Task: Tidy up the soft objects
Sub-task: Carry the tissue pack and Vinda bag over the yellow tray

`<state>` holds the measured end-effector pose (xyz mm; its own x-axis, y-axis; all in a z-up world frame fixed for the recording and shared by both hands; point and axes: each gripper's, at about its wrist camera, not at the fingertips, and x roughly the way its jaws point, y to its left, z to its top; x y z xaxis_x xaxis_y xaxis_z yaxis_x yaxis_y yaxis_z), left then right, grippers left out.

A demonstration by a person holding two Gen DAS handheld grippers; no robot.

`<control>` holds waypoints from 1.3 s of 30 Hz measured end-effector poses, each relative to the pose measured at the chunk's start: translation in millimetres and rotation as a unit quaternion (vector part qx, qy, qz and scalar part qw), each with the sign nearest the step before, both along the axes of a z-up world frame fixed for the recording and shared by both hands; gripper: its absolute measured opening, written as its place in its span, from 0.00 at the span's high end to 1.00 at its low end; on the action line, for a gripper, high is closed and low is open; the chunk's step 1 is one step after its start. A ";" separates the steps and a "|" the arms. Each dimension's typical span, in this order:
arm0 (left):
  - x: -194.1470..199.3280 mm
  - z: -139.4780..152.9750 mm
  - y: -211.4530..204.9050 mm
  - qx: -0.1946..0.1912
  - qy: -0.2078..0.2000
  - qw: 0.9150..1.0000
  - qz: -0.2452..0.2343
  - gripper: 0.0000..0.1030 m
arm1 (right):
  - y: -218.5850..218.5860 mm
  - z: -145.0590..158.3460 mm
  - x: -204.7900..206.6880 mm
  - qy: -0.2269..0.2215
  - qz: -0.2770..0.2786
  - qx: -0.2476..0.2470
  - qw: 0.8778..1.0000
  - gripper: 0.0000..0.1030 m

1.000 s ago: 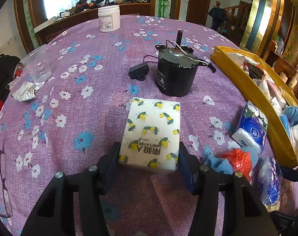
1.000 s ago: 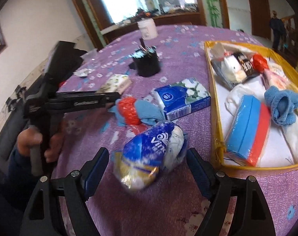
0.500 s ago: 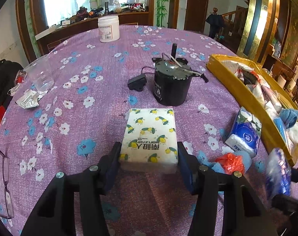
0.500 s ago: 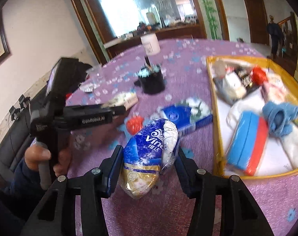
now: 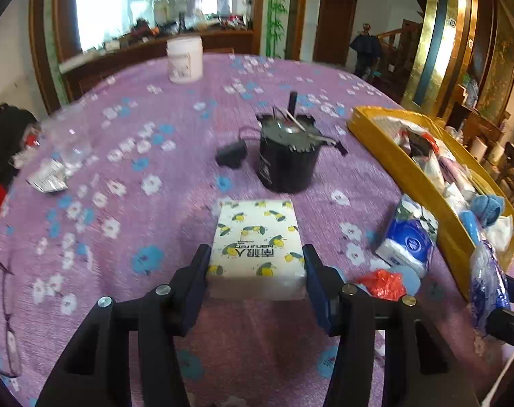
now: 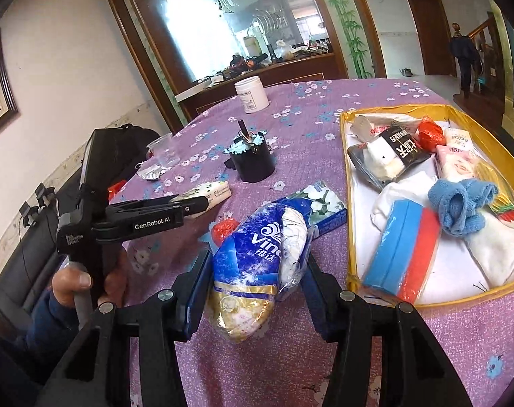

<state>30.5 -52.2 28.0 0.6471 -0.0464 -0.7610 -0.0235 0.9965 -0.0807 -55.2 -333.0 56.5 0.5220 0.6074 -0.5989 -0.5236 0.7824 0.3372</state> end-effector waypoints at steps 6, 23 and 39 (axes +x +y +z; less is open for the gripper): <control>12.5 -12.1 -3.5 0.007 0.049 0.999 -0.005 0.48 | -1.3 0.6 -1.7 -0.003 0.008 0.004 1.000 0.46; -1.0 19.6 -10.9 -0.014 -0.007 1.000 0.007 0.51 | -30.4 8.9 -2.7 -0.014 -0.020 0.039 0.999 0.46; 9.6 51.7 -101.5 -0.014 -0.026 0.996 -0.086 0.51 | -103.9 19.7 19.2 -0.015 -0.116 0.065 0.991 0.46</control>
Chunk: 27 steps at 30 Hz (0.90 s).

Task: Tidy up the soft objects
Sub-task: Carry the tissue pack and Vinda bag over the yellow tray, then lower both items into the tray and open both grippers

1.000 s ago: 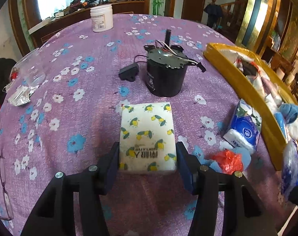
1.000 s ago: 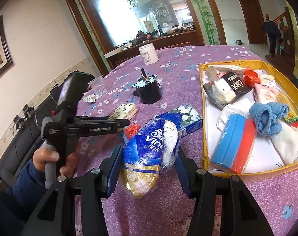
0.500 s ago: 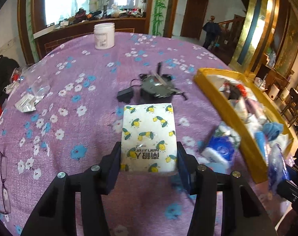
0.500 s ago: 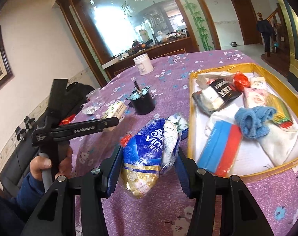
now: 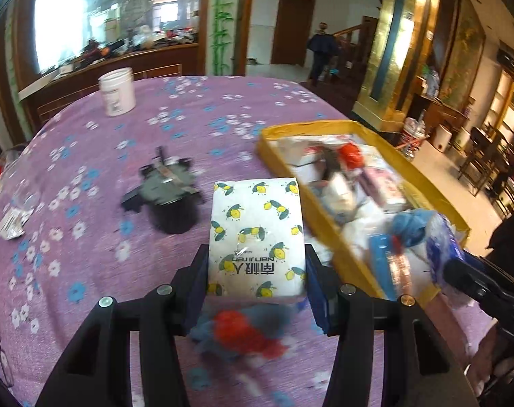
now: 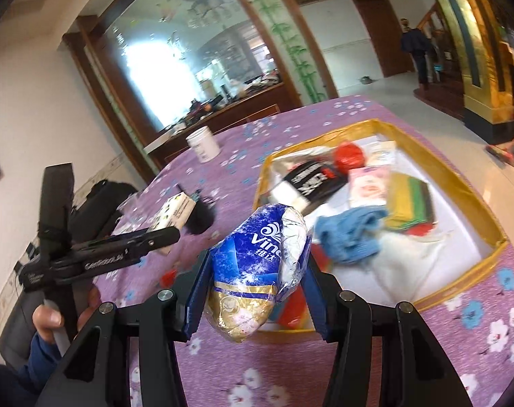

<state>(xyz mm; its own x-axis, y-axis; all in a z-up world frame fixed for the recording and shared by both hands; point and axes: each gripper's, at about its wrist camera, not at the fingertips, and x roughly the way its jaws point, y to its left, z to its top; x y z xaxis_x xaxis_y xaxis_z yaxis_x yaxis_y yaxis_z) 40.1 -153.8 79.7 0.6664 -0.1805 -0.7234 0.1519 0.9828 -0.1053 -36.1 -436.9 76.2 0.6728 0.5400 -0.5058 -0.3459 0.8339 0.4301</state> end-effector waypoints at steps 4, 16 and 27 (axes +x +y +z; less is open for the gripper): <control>5.2 0.6 -32.0 0.004 0.001 1.000 -0.028 0.51 | -14.5 -0.8 5.5 0.003 -0.019 0.005 1.000 0.46; 31.9 -16.0 -107.1 0.019 0.017 0.996 -0.084 0.51 | -45.4 -1.4 44.6 0.017 -0.068 -0.001 0.998 0.46; 56.3 -29.0 -131.0 0.014 0.029 0.996 -0.088 0.51 | -51.0 7.2 105.3 0.033 -0.086 -0.016 0.996 0.46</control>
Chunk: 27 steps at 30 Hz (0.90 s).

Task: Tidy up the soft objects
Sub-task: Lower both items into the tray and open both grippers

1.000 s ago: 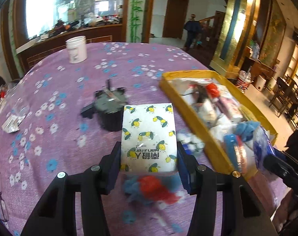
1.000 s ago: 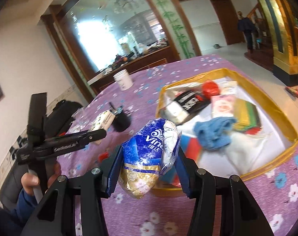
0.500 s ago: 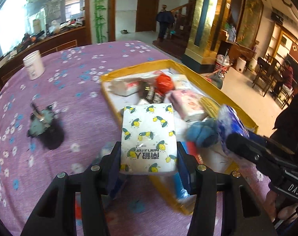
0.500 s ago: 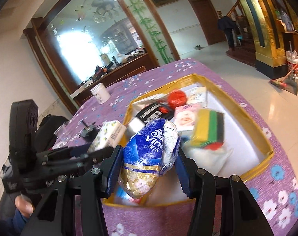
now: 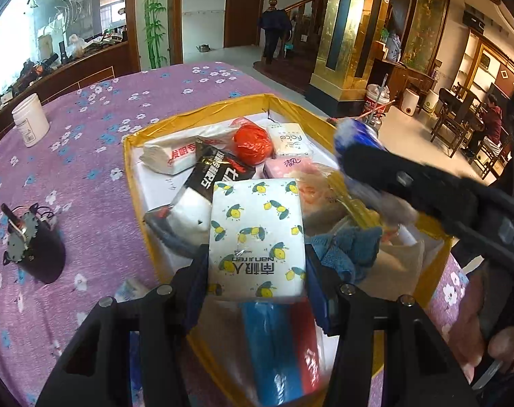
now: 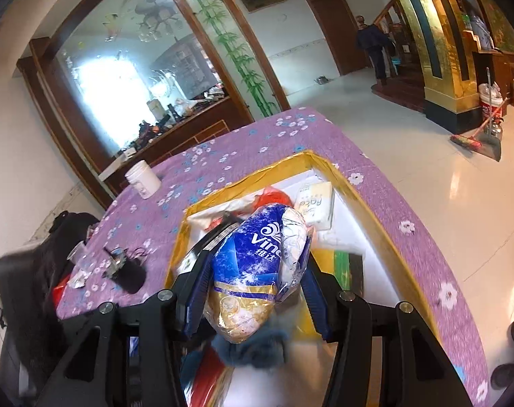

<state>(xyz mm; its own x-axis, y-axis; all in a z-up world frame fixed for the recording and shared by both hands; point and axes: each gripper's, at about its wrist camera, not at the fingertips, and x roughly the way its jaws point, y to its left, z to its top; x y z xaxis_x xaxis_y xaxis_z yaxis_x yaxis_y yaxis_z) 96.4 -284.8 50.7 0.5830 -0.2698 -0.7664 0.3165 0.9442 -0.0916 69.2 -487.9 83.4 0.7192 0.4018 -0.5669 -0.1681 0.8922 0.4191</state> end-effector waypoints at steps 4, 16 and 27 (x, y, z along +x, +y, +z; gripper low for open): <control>1.6 -5.6 -5.7 0.008 -0.009 1.000 -0.003 0.50 | 2.9 -7.8 18.5 0.021 -0.007 -0.010 1.000 0.46; 0.2 -10.0 -9.0 0.018 -0.030 0.999 -0.013 0.50 | 8.1 -19.7 29.6 0.042 -0.009 -0.028 0.999 0.44; -0.1 -9.3 -7.4 0.012 -0.032 0.999 -0.013 0.49 | 2.7 -17.8 25.7 0.035 -0.018 -0.014 0.999 0.41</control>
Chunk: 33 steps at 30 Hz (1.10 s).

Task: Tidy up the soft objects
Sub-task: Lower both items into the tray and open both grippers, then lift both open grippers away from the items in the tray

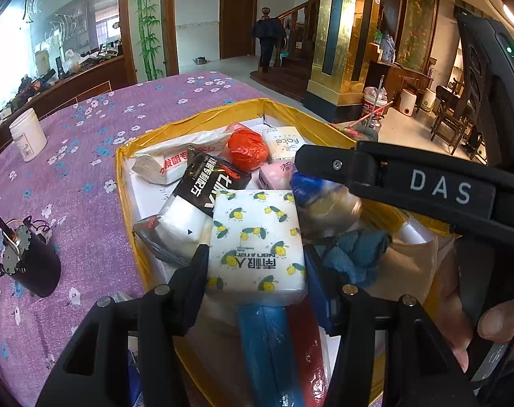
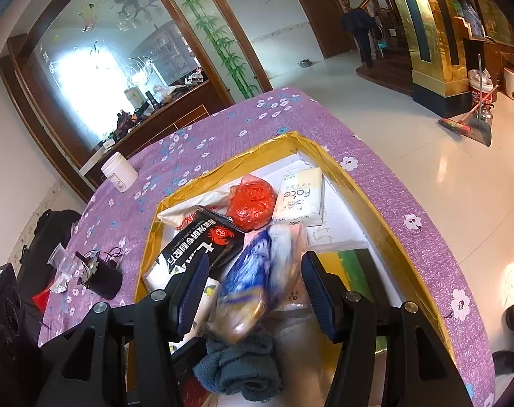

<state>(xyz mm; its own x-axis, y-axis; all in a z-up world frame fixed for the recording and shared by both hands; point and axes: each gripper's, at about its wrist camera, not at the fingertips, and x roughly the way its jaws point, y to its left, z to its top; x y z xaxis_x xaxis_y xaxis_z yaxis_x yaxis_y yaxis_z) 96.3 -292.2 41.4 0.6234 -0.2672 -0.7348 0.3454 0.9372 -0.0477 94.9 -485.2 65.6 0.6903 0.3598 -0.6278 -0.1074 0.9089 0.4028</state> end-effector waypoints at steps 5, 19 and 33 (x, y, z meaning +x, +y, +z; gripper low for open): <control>-0.8 2.0 -0.3 0.002 -0.003 1.000 0.000 0.46 | -1.9 1.2 -3.8 -0.007 -0.005 0.003 1.000 0.41; -13.4 12.8 -6.8 0.034 -0.055 0.998 0.002 0.30 | -13.1 9.4 -27.2 -0.034 -0.030 0.003 0.999 0.41; -31.4 19.1 -13.6 0.067 -0.099 0.993 0.007 0.25 | -17.9 15.1 -54.4 -0.039 -0.038 0.006 0.998 0.37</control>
<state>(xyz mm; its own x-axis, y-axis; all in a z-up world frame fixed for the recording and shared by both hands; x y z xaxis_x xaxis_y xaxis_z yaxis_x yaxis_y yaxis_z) 64.9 -305.7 60.5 0.7621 -0.1663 -0.6257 0.3226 0.9354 0.1444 40.5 -503.1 80.8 0.7630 0.3118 -0.5662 -0.0703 0.9108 0.4069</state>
